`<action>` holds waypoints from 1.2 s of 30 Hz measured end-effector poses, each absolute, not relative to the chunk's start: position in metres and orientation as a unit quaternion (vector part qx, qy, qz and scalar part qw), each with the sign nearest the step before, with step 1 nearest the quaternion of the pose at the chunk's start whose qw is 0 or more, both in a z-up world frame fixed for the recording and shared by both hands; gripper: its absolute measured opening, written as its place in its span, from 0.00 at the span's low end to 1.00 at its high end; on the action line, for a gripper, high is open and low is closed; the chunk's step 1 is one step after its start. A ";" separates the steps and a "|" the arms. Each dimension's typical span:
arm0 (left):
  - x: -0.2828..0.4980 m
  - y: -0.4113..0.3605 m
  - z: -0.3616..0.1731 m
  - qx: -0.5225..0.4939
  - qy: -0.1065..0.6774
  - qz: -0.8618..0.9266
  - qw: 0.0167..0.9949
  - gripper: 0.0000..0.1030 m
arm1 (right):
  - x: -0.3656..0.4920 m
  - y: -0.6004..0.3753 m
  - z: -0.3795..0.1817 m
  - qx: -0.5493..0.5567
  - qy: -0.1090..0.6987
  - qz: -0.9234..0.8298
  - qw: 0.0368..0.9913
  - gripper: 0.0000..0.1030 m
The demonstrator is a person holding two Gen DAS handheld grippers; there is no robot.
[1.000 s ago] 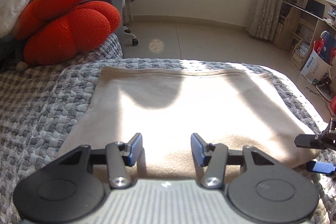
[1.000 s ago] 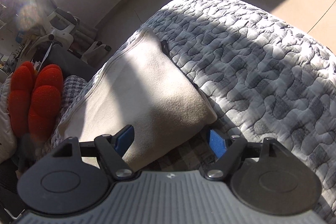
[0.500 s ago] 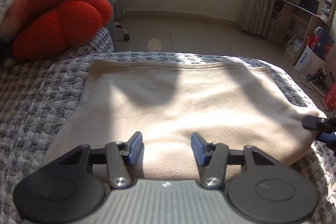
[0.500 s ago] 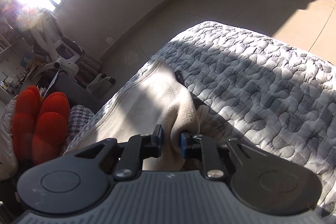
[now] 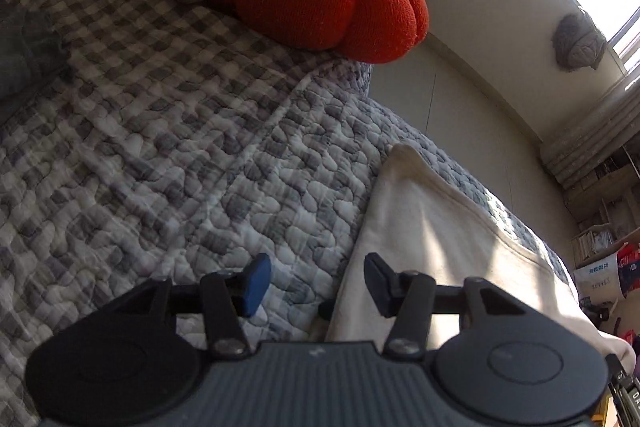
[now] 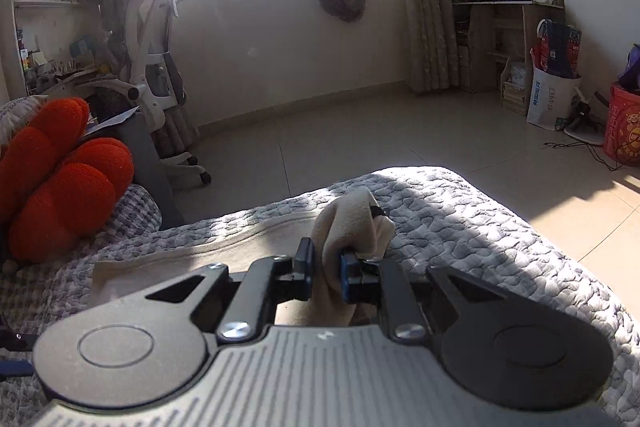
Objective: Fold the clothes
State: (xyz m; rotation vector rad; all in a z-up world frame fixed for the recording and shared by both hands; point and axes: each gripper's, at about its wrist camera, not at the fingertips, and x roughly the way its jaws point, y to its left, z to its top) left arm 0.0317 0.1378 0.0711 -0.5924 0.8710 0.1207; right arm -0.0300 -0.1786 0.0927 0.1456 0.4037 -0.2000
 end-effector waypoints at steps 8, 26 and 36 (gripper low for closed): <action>0.025 0.184 0.074 -0.348 0.398 0.079 0.845 0.51 | -0.051 -0.031 0.068 -0.171 0.143 0.105 0.969 0.14; 0.024 0.186 0.075 -0.341 0.402 0.024 0.849 0.52 | -0.059 0.011 0.035 -0.281 0.238 0.218 0.904 0.20; 0.016 0.133 0.083 -0.306 0.396 -0.044 0.865 0.56 | -0.034 -0.093 0.101 -0.006 0.256 0.177 0.950 0.57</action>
